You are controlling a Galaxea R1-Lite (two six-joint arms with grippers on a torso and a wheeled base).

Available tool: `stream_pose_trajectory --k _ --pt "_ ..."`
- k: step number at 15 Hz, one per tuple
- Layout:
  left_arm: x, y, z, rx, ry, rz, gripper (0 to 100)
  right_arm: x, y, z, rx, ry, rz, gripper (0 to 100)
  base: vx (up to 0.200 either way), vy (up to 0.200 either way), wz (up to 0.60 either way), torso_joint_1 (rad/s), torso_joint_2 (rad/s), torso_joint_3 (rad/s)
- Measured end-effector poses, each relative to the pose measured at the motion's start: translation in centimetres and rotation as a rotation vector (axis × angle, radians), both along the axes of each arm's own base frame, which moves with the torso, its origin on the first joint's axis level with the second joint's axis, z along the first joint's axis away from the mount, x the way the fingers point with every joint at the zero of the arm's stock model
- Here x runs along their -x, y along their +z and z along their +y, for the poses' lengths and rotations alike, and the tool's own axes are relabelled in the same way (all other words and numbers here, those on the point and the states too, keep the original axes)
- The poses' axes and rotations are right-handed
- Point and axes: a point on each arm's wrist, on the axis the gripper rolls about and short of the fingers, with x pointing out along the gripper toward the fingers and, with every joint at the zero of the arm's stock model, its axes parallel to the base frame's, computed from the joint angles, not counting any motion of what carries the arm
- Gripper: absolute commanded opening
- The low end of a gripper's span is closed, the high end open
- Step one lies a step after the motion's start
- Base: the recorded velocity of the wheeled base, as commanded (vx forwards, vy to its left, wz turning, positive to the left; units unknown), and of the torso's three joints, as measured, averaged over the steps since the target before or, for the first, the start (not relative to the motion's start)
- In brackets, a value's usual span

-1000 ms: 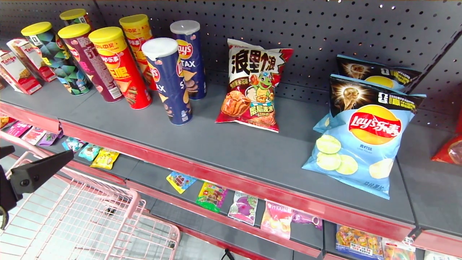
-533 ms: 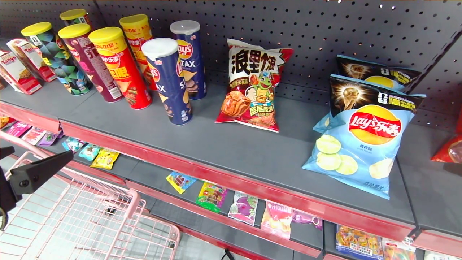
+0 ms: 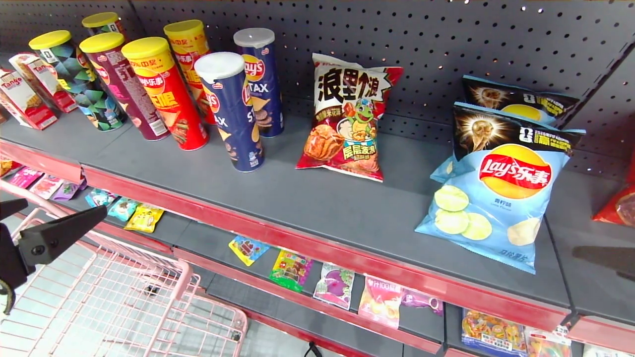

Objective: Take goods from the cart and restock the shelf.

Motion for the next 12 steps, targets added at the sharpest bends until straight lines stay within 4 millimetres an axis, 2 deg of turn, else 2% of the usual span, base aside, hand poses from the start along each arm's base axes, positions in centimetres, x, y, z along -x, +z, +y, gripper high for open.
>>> stream_pose_trajectory --k 7,12 --pt "-0.6 -0.9 -0.3 -0.007 -0.007 0.040 100 -1.1 -1.7 2.3 0.026 0.195 0.062 100 0.000 0.000 0.00 0.000 0.00 0.000" --pt "-1.5 -0.7 -0.6 -0.002 -0.015 0.022 100 -3.2 -1.7 4.2 0.047 0.255 0.030 100 0.000 0.000 0.00 0.000 0.00 0.000"
